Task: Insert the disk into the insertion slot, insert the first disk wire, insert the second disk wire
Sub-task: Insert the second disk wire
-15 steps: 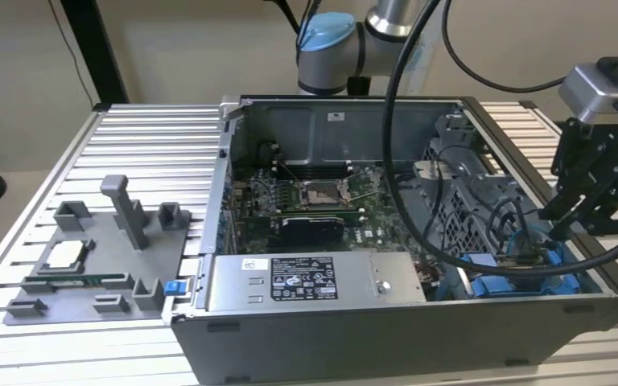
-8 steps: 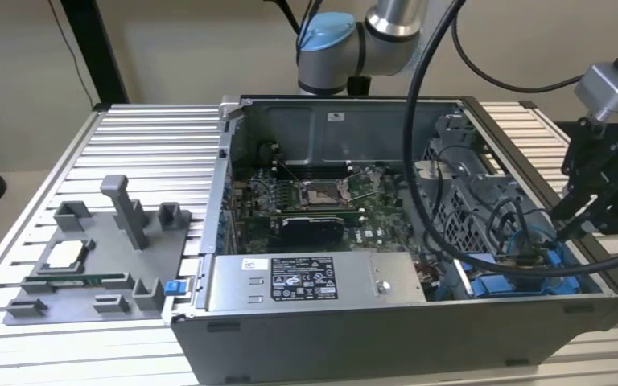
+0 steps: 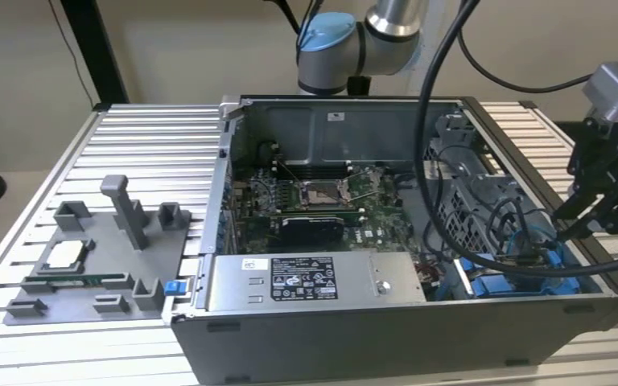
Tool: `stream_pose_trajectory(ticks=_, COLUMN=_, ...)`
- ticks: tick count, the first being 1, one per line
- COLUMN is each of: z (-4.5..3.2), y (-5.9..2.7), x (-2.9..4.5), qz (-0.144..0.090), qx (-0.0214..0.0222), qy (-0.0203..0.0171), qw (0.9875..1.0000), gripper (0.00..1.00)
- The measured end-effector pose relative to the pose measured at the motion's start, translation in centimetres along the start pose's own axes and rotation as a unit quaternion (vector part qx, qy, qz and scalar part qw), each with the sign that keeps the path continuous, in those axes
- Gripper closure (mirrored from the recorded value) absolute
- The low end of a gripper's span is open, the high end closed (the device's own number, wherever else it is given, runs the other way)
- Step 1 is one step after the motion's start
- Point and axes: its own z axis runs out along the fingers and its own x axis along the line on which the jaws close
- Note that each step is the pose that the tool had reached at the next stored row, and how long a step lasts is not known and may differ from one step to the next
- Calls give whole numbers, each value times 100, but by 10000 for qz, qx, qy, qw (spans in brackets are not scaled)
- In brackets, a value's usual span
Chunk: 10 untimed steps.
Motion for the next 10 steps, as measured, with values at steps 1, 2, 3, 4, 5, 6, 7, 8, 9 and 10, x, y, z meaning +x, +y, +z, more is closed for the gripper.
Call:
stream_pose_trajectory(ticks=1, z=0, y=-2, x=0, qz=0, qx=0, qy=0, qw=10000, gripper=0)
stream_pose_trajectory(ticks=2, z=0, y=-4, x=0, qz=0, qx=0, qy=0, qw=10000, gripper=0)
stream_pose_trajectory(ticks=3, z=0, y=-5, x=0, qz=0, qx=0, qy=0, qw=10000, gripper=0)
stream_pose_trajectory(ticks=4, z=0, y=-4, x=0, qz=1, qx=-4, qy=0, qw=10000, gripper=0)
stream_pose_trajectory(ticks=5, z=2, y=-5, x=0, qz=2, qx=-14, qy=-2, qw=10000, gripper=0)
stream_pose_trajectory(ticks=6, z=5, y=-6, x=1, qz=2, qx=-26, qy=-13, qw=10000, gripper=0)
stream_pose_trajectory(ticks=7, z=8, y=-9, x=0, qz=2, qx=-39, qy=-34, qw=10000, gripper=0)
stream_pose_trajectory(ticks=8, z=13, y=-14, x=1, qz=3, qx=-55, qy=-52, qw=10000, gripper=0)
stream_pose_trajectory(ticks=9, z=16, y=-22, x=1, qz=6, qx=-77, qy=-66, qw=9999, gripper=0)
stream_pose_trajectory(ticks=10, z=19, y=-35, x=1, qz=8, qx=-105, qy=-80, qw=9999, gripper=0)
